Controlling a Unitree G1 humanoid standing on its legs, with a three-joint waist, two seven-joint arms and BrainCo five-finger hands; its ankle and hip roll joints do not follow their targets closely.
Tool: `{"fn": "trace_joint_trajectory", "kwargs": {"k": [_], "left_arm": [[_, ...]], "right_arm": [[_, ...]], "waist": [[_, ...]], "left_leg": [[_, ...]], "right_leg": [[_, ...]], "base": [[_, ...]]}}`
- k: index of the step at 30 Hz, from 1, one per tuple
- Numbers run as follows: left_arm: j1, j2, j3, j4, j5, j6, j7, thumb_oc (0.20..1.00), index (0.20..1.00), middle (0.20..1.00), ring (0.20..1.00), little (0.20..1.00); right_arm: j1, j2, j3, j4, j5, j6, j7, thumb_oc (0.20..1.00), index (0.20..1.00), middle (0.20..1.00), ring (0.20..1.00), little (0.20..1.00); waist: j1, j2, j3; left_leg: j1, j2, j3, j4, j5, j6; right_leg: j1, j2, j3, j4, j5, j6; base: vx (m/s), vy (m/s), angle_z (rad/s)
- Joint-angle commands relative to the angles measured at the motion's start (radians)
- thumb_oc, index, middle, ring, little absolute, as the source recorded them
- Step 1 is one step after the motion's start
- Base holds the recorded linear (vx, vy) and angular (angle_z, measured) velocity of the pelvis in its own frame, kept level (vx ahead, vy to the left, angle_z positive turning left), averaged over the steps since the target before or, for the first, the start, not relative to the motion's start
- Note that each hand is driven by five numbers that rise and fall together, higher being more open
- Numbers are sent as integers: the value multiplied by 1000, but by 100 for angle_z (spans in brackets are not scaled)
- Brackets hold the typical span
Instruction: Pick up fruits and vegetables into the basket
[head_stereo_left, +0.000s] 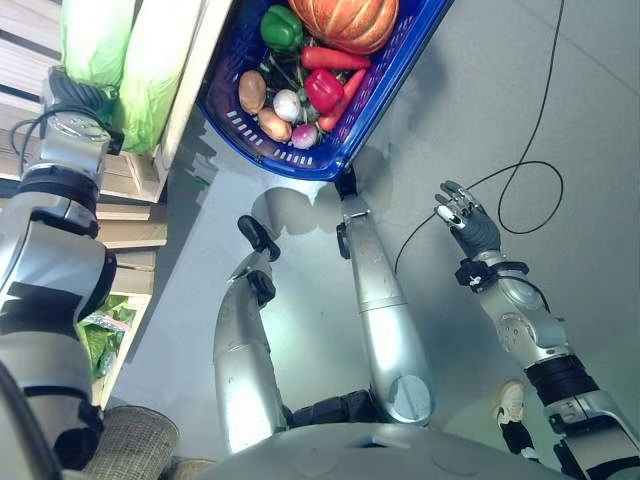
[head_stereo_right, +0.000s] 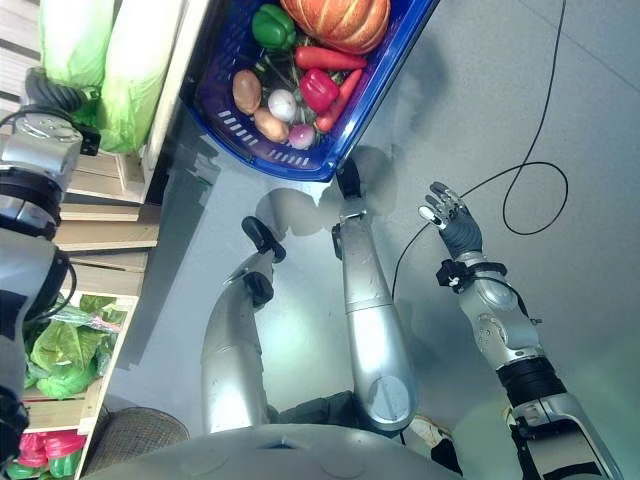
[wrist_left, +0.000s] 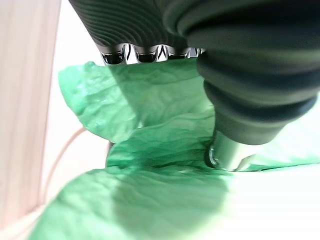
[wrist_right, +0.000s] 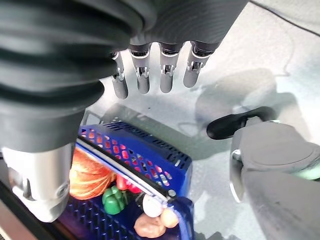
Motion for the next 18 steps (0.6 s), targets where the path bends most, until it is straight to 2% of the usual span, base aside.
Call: {"fn": "trace_joint_trajectory", "kwargs": {"k": [1, 3, 9, 13, 18], "left_arm": [[67, -31, 92, -86, -51, -121, 43, 200, 200, 200, 200, 200], [109, -30, 130, -140, -58, -176, 70, 200, 200, 200, 200, 200], [303, -51, 273, -326, -87, -280, 95, 200, 200, 200, 200, 200], [430, -73, 348, -435, -76, -318, 108, 200, 200, 200, 200, 200], [566, -104, 412, -549, -85, -361, 114, 200, 200, 200, 200, 200]], "right_arm": [[52, -34, -14, -67, -27, -74, 23, 1000, 1000, 1000, 1000, 1000], [64, -22, -22, -95, -53, -98, 26, 1000, 1000, 1000, 1000, 1000], [89, 18, -69, -176, -112, -140, 20, 1000, 1000, 1000, 1000, 1000], [99, 38, -100, -218, -131, -142, 40, 1000, 1000, 1000, 1000, 1000], [78, 53, -130, -258, -117, -107, 94, 1000, 1000, 1000, 1000, 1000]], "waist": [[-32, 11, -26], [-18, 8, -26], [32, 12, -26], [63, 14, -26], [112, 22, -26]], "left_leg": [[-45, -6, 2, 41, -31, 21], [-24, -8, -3, 27, -28, 21], [42, -21, -20, -15, -14, 24], [81, -27, -27, -46, -2, 25], [132, -35, -46, -67, 5, 28]], "right_leg": [[50, 12, -35, -52, -46, 51], [77, 8, -51, -60, -50, 52], [156, -6, -97, -79, -60, 55], [211, -16, -125, -94, -67, 57], [279, -28, -158, -94, -87, 56]], "base": [[-47, -103, 7], [-47, -102, 8], [-37, -102, 9], [-31, -96, 9], [-12, -90, 12]]}}
